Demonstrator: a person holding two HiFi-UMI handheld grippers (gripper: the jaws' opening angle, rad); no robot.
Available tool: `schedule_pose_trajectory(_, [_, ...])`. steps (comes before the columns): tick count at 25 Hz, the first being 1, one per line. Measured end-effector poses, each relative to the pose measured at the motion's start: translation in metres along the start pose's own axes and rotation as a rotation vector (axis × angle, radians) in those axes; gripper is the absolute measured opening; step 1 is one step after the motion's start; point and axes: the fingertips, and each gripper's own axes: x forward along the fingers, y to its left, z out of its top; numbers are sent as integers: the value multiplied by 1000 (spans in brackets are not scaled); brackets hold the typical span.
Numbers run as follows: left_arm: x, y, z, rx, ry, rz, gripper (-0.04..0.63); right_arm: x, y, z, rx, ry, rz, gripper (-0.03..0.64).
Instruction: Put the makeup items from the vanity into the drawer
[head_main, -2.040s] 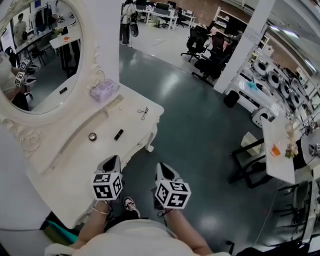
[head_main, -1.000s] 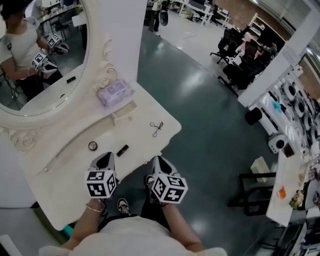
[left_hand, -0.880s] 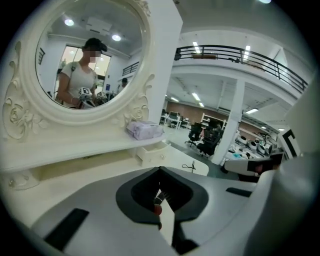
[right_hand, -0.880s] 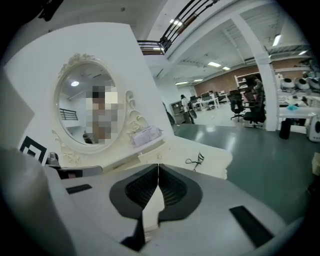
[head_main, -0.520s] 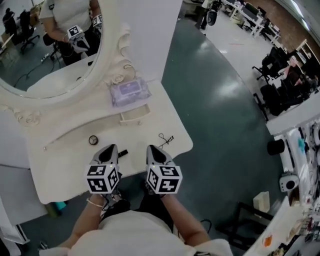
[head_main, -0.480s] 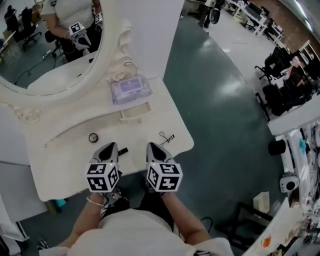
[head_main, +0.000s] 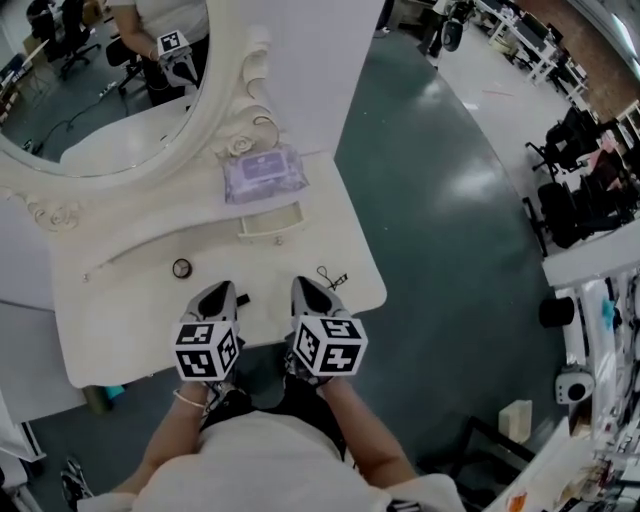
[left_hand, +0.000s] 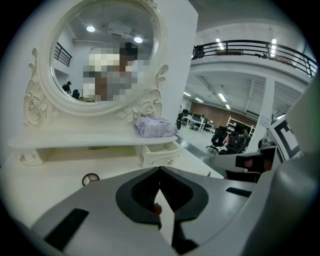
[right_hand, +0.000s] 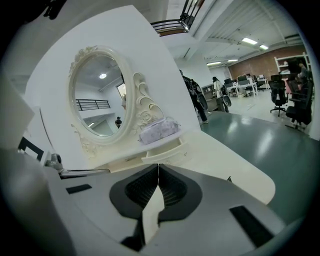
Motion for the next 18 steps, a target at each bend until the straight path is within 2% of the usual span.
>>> schedule_pose_trajectory(4, [12, -7, 1, 13, 8, -7, 3, 3, -18, 5, 5, 12, 50, 20])
schedule_pose_trajectory(7, [27, -17, -7, 9, 36, -22, 3, 2, -41, 9, -45, 12, 23, 21])
schedule_pose_trajectory(11, [44, -35, -18, -3, 62, -48, 3, -4, -69, 13, -40, 16, -2, 23])
schedule_pose_trajectory(14, [53, -49, -23, 0, 76, -63, 3, -10, -87, 11, -38, 30, -12, 82])
schedule_pose_trajectory(18, [66, -60, -27, -2, 87, -71, 3, -13, -105, 6, -65, 59, -22, 110])
